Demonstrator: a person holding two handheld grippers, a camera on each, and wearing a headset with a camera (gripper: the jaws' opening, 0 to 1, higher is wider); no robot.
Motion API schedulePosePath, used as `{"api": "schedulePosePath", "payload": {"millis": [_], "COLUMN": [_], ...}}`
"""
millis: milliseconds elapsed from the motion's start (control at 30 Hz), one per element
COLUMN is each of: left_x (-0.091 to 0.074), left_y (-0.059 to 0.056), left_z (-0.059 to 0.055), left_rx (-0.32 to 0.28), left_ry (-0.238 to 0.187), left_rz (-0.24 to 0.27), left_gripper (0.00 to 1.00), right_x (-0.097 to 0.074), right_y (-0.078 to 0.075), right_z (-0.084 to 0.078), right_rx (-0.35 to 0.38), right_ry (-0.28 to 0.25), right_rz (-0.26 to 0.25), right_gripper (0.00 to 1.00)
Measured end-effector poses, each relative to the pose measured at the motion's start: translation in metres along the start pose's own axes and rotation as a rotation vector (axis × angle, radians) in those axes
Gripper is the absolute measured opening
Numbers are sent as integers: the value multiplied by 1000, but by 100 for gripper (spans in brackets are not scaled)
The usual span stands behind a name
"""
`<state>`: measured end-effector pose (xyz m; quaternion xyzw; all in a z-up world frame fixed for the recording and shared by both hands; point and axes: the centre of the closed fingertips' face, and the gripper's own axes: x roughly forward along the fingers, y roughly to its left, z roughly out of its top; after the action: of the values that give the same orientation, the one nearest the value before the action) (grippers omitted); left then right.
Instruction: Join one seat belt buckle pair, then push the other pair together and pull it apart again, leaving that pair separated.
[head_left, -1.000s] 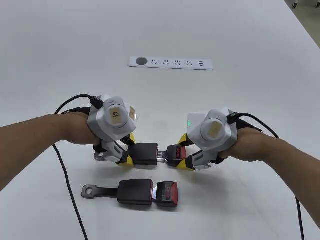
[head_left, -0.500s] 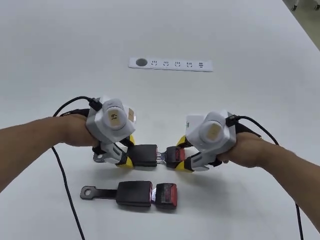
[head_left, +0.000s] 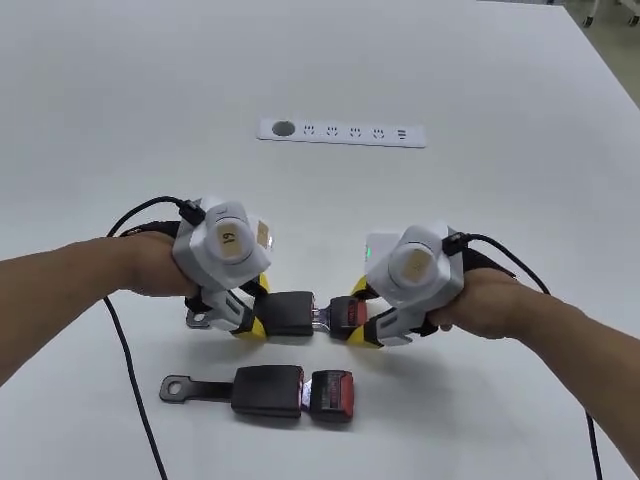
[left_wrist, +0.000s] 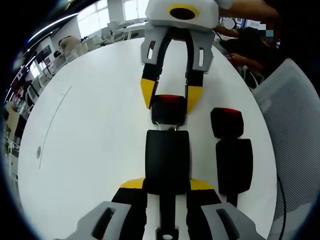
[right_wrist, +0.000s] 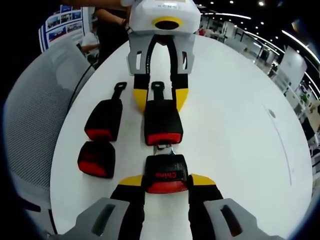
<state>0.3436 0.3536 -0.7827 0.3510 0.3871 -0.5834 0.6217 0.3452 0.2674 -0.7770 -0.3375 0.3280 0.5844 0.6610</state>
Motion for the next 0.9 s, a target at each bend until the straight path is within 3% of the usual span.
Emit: {"api": "schedulePosePath", "payload": {"millis": [400,900], "left_x": [0,-1], "left_y": [-2,-3], "left_z": [1,2], "left_rx": [1,43], "left_ry": [-3,0], "left_rz": [4,-11], "left_gripper": [30,29], "right_x": [6,6], "right_y": [1,1], "right_z": [8,9], "right_rx": [2,-28], "right_ry": [-2,14], "right_rz": [0,10], "right_gripper": [28,28]}}
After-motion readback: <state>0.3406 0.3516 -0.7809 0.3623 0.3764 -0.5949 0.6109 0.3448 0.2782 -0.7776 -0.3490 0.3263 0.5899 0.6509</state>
